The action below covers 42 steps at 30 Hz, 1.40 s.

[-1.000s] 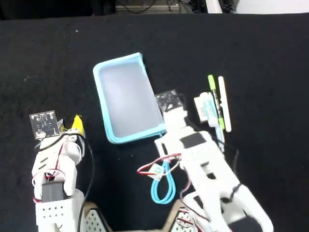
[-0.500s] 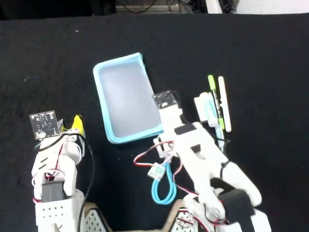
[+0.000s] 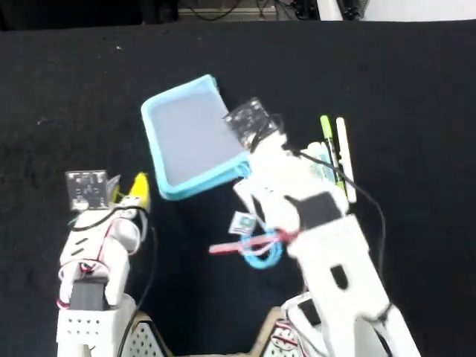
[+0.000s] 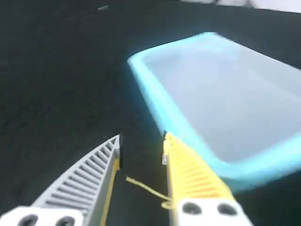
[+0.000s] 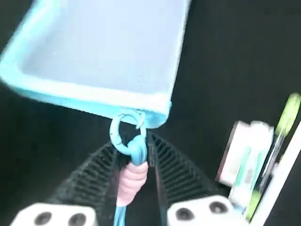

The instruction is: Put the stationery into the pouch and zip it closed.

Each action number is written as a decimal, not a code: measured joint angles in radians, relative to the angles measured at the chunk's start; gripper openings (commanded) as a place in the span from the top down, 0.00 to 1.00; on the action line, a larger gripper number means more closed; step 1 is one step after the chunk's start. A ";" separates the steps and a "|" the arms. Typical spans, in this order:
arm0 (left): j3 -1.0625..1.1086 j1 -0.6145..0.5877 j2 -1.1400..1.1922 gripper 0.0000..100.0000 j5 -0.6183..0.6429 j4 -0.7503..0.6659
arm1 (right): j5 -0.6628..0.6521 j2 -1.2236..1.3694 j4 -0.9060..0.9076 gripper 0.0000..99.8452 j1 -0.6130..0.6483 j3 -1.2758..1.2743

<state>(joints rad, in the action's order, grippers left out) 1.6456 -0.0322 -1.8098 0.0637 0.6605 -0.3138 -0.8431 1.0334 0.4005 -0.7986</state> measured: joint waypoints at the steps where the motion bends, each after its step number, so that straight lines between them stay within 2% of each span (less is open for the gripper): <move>1: 0.000 0.020 0.000 0.82 0.000 -0.017 | -0.003 -0.040 -0.006 0.99 0.029 0.002; 7: 0.021 0.046 0.000 0.82 0.000 -0.055 | -0.009 -0.178 -0.058 0.99 0.201 0.002; 12: -0.040 -0.035 0.000 0.82 0.000 0.066 | -0.009 -0.190 -0.064 0.99 0.212 0.002; 15: -0.069 -0.037 0.000 0.82 0.000 0.106 | -0.009 -0.190 -0.072 0.99 0.212 0.002; 24: 0.025 0.196 -0.003 0.82 -0.043 0.014 | -0.009 -0.190 -0.265 0.99 0.218 0.002; 30: 0.025 0.250 0.000 0.82 -0.064 -0.020 | -0.009 -0.190 -0.284 0.99 0.362 -0.014; 33: 0.025 0.250 0.000 0.82 -0.064 0.009 | -0.009 -0.192 -0.284 0.99 0.388 -0.069; 36: -0.009 0.190 0.002 0.82 -0.066 0.130 | -0.009 -0.192 -0.287 0.99 0.387 -0.141; 39: -0.115 0.068 0.000 0.82 -0.066 0.270 | -0.009 -0.192 -0.287 0.99 0.373 -0.198; 42: -0.181 -0.054 -0.002 0.82 -0.115 0.327 | -0.008 -0.192 -0.293 0.99 0.354 -0.226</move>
<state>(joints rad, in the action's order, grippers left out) 1.4645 -0.0859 -1.8113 -0.0514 0.9874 -0.3214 -1.0349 0.7403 0.7549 -1.0242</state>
